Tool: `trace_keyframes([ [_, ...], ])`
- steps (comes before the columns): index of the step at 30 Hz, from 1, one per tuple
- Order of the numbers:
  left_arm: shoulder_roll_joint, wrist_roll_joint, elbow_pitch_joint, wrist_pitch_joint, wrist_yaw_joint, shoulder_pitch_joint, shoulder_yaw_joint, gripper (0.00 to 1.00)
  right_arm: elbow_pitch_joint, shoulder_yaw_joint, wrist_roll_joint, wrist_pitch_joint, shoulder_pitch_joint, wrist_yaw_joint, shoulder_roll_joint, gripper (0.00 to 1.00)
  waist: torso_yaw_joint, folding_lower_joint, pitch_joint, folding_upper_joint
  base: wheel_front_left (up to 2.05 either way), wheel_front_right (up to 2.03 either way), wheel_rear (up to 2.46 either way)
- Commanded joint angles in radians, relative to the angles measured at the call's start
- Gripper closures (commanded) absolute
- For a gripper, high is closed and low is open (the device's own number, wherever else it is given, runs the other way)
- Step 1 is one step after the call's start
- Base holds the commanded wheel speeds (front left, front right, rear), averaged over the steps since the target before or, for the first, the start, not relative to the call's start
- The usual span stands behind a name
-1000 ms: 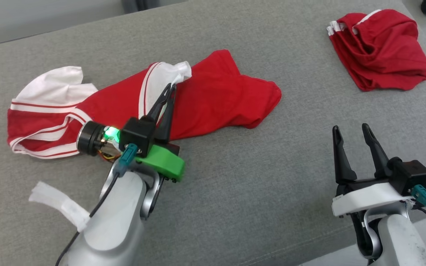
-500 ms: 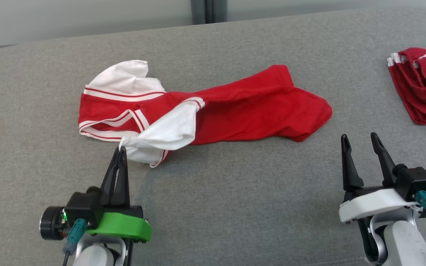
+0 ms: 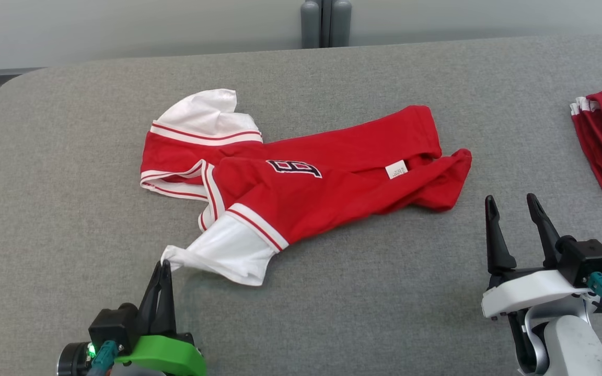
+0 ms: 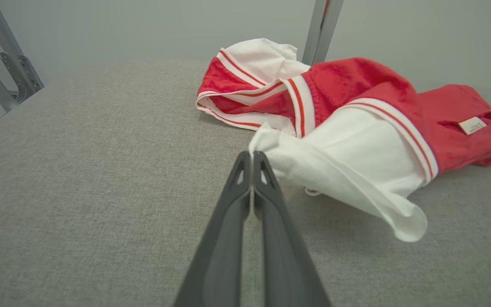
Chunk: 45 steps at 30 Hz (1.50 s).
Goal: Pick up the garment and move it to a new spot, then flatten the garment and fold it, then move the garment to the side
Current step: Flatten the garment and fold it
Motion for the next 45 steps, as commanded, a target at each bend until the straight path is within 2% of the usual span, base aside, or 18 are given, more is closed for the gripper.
trace_keyframes([
  [1,-0.004,-0.005,0.01,0.0,-0.009,0.019,0.004,0.3,0.002,-0.001,-0.006,-0.003,0.015,-0.002,-0.003,0.0,-0.001,0.0,-0.001,0.0,0.0,0.0,0.0],
  [2,-0.006,-0.006,0.018,0.0,-0.012,0.024,0.005,0.0,0.003,-0.002,-0.006,-0.003,0.017,-0.002,-0.003,0.0,-0.001,0.0,-0.001,0.0,0.0,0.0,0.0],
  [15,-0.011,0.025,-0.023,0.0,-0.018,0.008,0.082,0.0,0.014,-0.019,-0.012,-0.003,0.028,-0.002,-0.003,0.0,0.008,0.0,-0.027,0.0,0.0,0.0,0.0],
  [21,-0.021,0.042,-0.058,0.0,-0.029,-0.025,0.085,0.0,0.029,-0.043,-0.058,-0.003,-0.001,-0.002,-0.003,0.0,0.01,0.0,-0.032,0.0,0.0,0.0,0.0],
  [25,-0.035,0.055,-0.072,0.0,-0.041,-0.043,0.053,0.0,0.092,-0.08,-0.126,-0.003,-0.061,-0.002,-0.006,0.0,0.012,0.0,-0.016,0.0,0.0,0.0,0.0],
  [30,-0.047,0.064,-0.079,0.0,-0.044,-0.067,0.021,0.0,0.246,-0.101,-0.177,0.02,-0.187,-0.002,-0.038,0.0,0.028,0.0,0.019,0.0,0.0,0.0,0.0],
  [33,-0.048,0.066,-0.081,0.0,-0.048,-0.081,0.007,0.0,0.333,-0.084,-0.185,0.03,-0.255,-0.002,-0.058,0.0,0.045,0.0,0.039,0.0,0.0,0.0,0.0],
  [38,-0.053,0.072,-0.096,0.0,-0.042,-0.096,-0.001,0.0,0.453,0.008,-0.226,0.049,-0.341,-0.002,-0.115,0.0,0.072,0.0,0.058,0.0,0.0,0.0,0.0],
  [45,-0.055,0.071,-0.102,0.0,-0.037,-0.098,-0.005,0.0,0.533,0.137,-0.229,0.059,-0.43,-0.002,-0.169,0.0,0.089,0.0,0.063,0.0,0.0,0.0,0.0],
])
